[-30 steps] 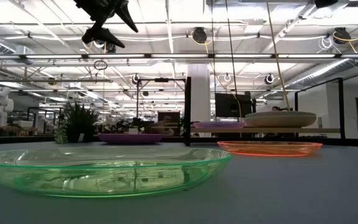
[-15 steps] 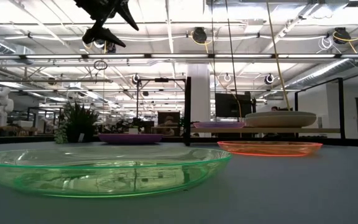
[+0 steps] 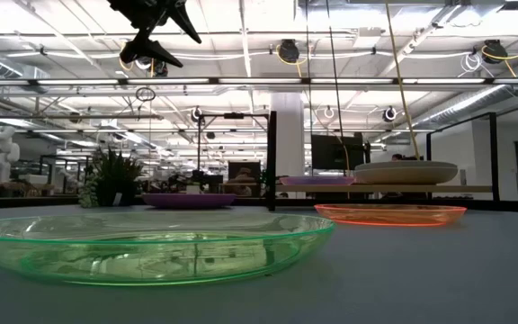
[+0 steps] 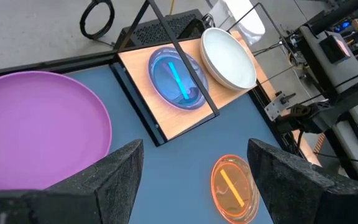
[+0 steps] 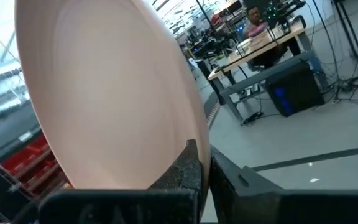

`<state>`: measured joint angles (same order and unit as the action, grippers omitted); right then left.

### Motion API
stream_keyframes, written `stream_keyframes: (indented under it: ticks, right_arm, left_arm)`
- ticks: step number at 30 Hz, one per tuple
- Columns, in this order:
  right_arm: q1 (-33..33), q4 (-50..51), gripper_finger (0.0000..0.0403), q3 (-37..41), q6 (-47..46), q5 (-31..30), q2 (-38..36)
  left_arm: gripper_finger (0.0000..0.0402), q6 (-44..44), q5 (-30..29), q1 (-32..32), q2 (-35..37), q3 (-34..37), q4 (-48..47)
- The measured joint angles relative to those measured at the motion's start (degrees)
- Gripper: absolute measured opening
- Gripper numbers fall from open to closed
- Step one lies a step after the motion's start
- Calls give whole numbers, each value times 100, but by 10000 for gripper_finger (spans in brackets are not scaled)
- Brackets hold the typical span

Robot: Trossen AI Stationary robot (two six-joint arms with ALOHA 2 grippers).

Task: Place and stack plates onto a shelf
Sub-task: Stack the light brown plate on the light blue plate on the shelf

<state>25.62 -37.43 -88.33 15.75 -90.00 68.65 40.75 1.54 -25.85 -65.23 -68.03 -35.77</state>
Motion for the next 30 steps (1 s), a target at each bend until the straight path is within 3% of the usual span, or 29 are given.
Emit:
stream_keyframes:
  ticks: [3,7,8,11,16,22,28,30]
  right_arm:
    - [-104,216,0,19,-24,0,47]
    - [-124,728,0,87,930,18,257]
    - [-116,758,0,98,1015,202,327]
    - [-78,812,0,8,815,1571,489]
    - [-180,1952,0,-475,-737,2946,665]
    - [-335,4169,0,-793,-2513,3145,823]
    - [-606,6088,0,-1135,-4642,4195,813]
    - [-651,6685,0,-1158,-5091,4273,821]
  left_arm:
    - [289,-64,0,0,0,0,46]
    - [289,-122,1,0,0,0,168]
    - [289,-118,2,0,0,0,201]
    - [289,-102,4,3,0,0,295]
    - [289,21,13,13,13,0,293]
    - [289,50,13,15,38,0,291]
    - [289,85,15,99,57,0,288]
    - [289,98,17,161,57,0,289]
